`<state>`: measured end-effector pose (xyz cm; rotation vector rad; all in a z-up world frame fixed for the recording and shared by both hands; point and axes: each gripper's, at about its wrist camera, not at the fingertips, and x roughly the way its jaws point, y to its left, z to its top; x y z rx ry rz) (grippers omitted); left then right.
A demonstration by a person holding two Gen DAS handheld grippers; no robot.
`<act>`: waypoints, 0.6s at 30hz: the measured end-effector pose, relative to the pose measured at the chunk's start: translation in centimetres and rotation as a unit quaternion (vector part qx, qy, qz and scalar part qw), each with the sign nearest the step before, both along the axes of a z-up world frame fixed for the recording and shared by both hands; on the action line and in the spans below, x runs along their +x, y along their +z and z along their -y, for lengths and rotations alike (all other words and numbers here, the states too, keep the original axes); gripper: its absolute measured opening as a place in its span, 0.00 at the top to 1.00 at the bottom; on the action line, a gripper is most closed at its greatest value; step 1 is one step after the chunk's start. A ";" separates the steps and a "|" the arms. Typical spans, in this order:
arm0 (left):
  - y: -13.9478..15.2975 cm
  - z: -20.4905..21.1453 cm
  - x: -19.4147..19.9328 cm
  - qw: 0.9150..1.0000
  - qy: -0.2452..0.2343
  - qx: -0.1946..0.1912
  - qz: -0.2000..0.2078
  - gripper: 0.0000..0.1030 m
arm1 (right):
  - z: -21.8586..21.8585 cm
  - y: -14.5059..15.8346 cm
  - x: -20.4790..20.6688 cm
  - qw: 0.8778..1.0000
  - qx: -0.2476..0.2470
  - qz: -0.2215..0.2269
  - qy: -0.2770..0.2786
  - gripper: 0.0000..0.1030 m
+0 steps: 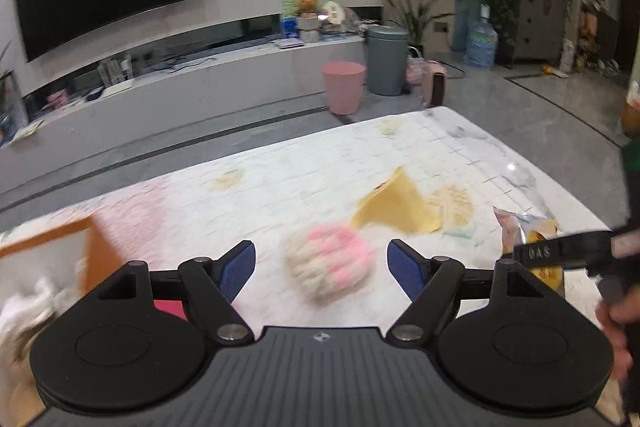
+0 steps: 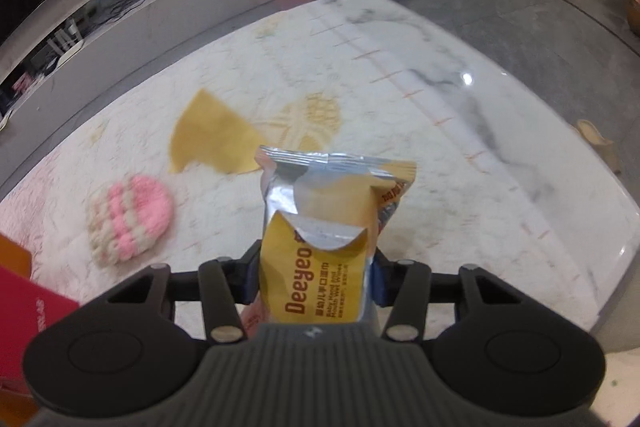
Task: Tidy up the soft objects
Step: 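Lift the Deeyeo bag with the right tool while the left tool grasps the pink knitted ball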
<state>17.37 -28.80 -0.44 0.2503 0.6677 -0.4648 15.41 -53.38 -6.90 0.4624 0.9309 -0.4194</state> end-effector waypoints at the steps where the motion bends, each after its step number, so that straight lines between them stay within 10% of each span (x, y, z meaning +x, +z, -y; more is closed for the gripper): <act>1: -0.6 1.4 0.7 1.000 -0.003 0.012 -0.007 0.14 | 0.6 0.0 -0.1 1.000 0.003 0.001 -0.007 0.51; 5: -2.8 5.2 4.5 0.992 -0.050 0.050 -0.106 0.14 | 2.0 0.4 -0.6 1.000 0.005 0.015 -0.010 0.51; 9: -3.6 8.0 6.4 0.960 -0.218 0.143 -0.101 0.14 | 3.0 0.8 -0.9 0.999 0.015 0.026 -0.015 0.51; 12: -4.3 8.3 8.0 0.938 -0.285 0.190 -0.057 0.12 | 3.4 1.2 -0.8 0.999 0.026 0.039 -0.019 0.51; 18: -8.7 8.9 11.6 0.886 -0.352 0.278 -0.117 0.11 | 3.5 0.8 -1.1 0.999 0.027 0.037 -0.022 0.51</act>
